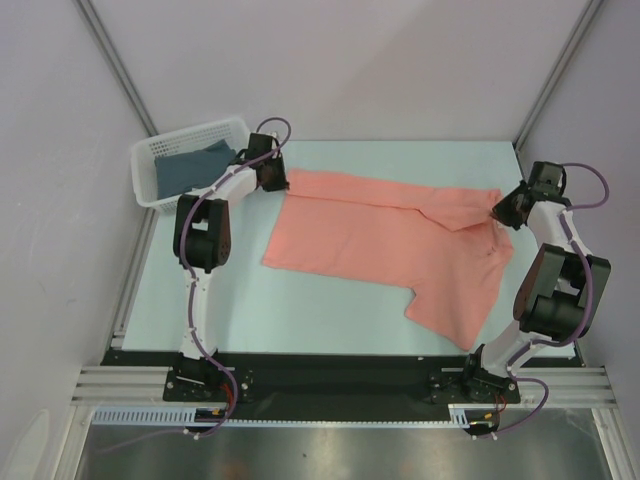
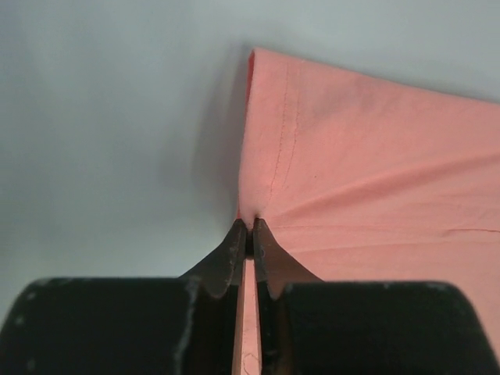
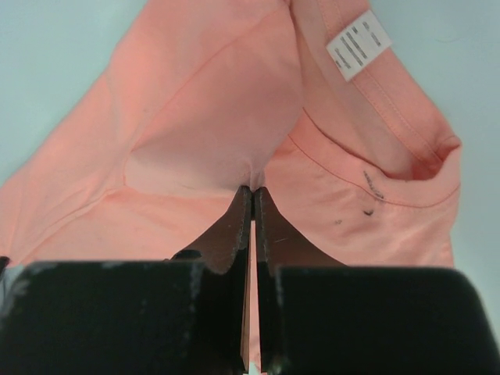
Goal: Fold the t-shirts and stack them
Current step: Fold the tshirt
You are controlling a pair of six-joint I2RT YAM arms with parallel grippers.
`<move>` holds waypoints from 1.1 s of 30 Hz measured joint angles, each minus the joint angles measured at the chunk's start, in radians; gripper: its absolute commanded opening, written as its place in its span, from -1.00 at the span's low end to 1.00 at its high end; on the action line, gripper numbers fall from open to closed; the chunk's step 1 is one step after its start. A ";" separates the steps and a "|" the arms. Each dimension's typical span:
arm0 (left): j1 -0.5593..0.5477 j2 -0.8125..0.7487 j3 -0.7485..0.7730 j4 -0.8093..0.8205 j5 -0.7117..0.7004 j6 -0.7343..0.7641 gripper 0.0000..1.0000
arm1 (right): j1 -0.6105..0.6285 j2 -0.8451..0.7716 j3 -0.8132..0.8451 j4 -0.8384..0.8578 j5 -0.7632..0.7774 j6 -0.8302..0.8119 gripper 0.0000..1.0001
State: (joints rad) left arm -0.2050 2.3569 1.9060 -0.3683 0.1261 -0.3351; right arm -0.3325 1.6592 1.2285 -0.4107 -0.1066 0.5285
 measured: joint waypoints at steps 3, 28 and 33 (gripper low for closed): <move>0.000 0.000 0.000 -0.020 -0.014 0.005 -0.46 | -0.002 0.001 -0.011 -0.023 0.006 -0.020 -0.93; -0.103 -0.001 0.066 -0.113 -0.113 0.021 -0.25 | -0.076 0.135 0.159 -0.167 0.069 -0.161 0.55; -0.138 0.000 0.137 -0.121 -0.116 0.021 -0.26 | -0.076 0.328 0.418 -0.098 -0.010 -0.157 -0.02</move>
State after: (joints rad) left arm -0.3431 2.3566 2.0434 -0.4889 0.0097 -0.3141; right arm -0.4080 1.9873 1.6470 -0.5087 -0.1169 0.3714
